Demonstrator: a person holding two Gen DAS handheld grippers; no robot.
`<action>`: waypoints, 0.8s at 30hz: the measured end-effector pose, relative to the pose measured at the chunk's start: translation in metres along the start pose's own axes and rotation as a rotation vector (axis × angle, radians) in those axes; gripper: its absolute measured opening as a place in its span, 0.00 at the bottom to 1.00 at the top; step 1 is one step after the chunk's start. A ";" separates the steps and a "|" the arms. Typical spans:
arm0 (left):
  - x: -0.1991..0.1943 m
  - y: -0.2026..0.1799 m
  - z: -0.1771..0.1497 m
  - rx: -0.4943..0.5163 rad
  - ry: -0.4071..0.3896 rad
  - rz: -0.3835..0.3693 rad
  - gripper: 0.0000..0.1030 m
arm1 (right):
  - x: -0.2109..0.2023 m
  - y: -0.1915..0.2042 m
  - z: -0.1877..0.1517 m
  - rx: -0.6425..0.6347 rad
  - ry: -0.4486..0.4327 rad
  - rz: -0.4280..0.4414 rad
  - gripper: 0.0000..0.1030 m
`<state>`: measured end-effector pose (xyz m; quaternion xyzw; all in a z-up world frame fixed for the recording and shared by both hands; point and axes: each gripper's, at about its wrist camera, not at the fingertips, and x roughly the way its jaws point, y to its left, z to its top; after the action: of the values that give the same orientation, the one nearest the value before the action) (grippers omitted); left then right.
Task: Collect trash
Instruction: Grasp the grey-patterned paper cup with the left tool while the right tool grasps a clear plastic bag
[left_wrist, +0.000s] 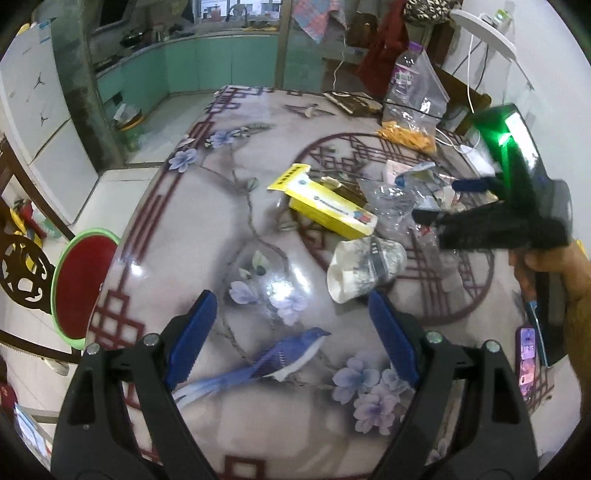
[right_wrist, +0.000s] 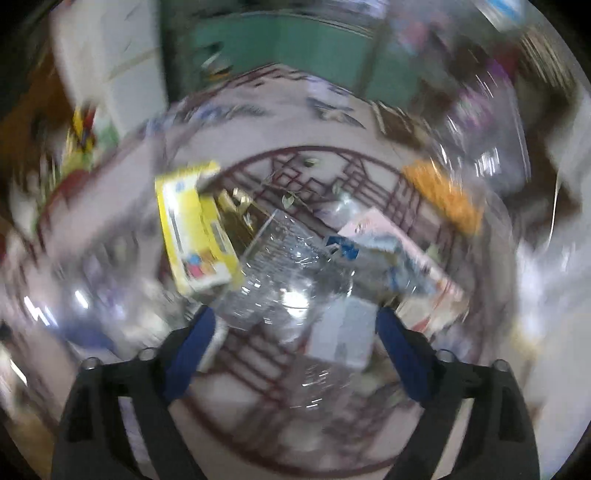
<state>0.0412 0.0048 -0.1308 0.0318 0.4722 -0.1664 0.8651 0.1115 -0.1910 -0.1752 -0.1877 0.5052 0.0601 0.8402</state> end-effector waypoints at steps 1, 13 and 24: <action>0.002 -0.002 0.000 -0.003 0.006 0.003 0.82 | 0.006 0.010 -0.004 -0.098 0.004 -0.046 0.85; 0.044 -0.033 0.010 0.041 0.107 -0.003 0.82 | 0.067 0.022 -0.018 -0.316 -0.037 -0.134 0.06; 0.119 -0.059 0.033 0.136 0.179 -0.085 0.82 | 0.011 -0.104 -0.025 0.424 -0.130 0.355 0.07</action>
<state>0.1086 -0.0884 -0.2051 0.0851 0.5360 -0.2309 0.8076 0.1259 -0.2970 -0.1688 0.0878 0.4767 0.1114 0.8676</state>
